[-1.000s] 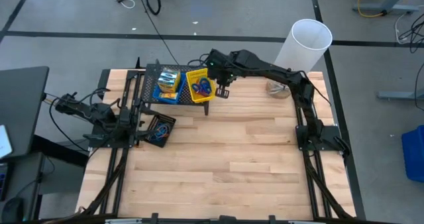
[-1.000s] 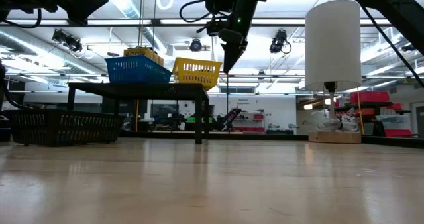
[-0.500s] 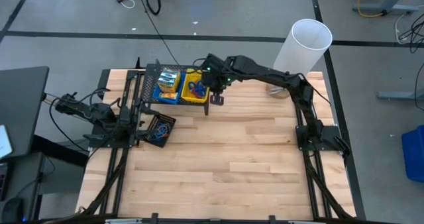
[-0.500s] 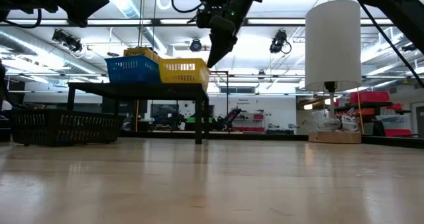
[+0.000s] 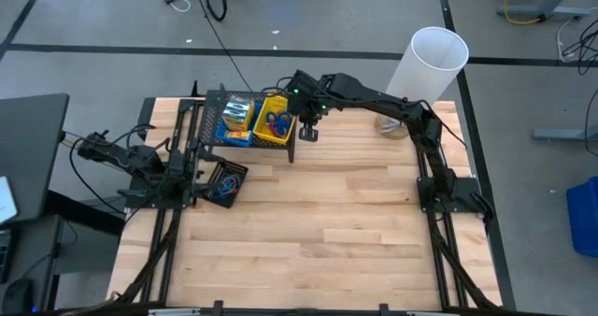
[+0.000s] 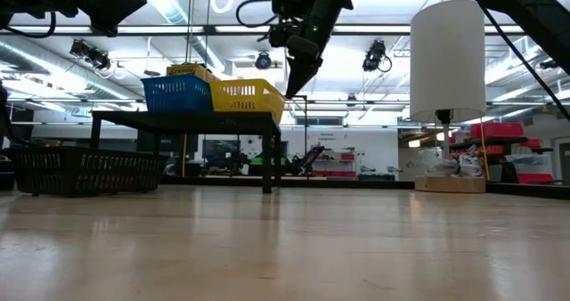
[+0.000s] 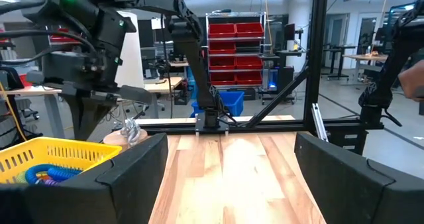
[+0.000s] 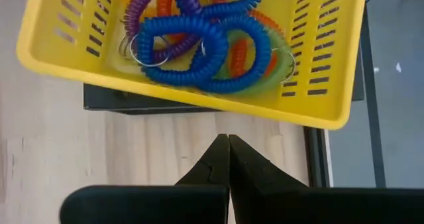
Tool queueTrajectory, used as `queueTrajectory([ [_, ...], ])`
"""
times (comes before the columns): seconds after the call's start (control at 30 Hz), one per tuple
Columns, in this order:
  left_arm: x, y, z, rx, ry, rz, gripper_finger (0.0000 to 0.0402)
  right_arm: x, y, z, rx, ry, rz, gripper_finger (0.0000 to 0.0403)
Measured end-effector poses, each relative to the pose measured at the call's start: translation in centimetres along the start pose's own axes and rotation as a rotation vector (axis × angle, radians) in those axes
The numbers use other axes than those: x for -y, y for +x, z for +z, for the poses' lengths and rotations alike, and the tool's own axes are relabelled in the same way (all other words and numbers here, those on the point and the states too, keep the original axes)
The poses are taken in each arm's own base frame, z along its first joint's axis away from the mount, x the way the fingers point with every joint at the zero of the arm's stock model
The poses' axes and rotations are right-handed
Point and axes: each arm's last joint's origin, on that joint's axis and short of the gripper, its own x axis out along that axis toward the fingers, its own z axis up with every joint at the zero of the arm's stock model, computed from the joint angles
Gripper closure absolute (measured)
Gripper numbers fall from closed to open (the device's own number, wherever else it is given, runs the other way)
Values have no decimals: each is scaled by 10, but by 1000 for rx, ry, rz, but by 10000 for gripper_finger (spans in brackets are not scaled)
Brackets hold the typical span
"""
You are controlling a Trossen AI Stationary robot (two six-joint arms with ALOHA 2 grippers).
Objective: Pick & Place Office Desk Supplies
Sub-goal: Put the yellow bin on the shelf
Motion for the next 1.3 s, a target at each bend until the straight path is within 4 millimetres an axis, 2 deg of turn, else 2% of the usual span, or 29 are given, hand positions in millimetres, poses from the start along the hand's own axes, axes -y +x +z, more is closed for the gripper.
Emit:
queueTrajectory([
  [0.2, 0, 0, 0, 0, 0, 0, 67, 7, 5, -1, 19, -22, 6, 403],
  [0.5, 0, 0, 0, -1, -1, 11, 67, 2, 24, 1, 97, -132, 59, 403],
  [0.8, -1, 0, 0, -2, -1, 20, 67, 3, 23, 7, 160, -188, 43, 403],
  [1.17, -1, 0, 0, -2, -1, 20, 67, 11, 23, 1, 92, -158, -33, 403],
  [1.3, -1, 0, 0, -2, -1, 20, 67, 11, 30, 0, 66, -174, -42, 403],
])
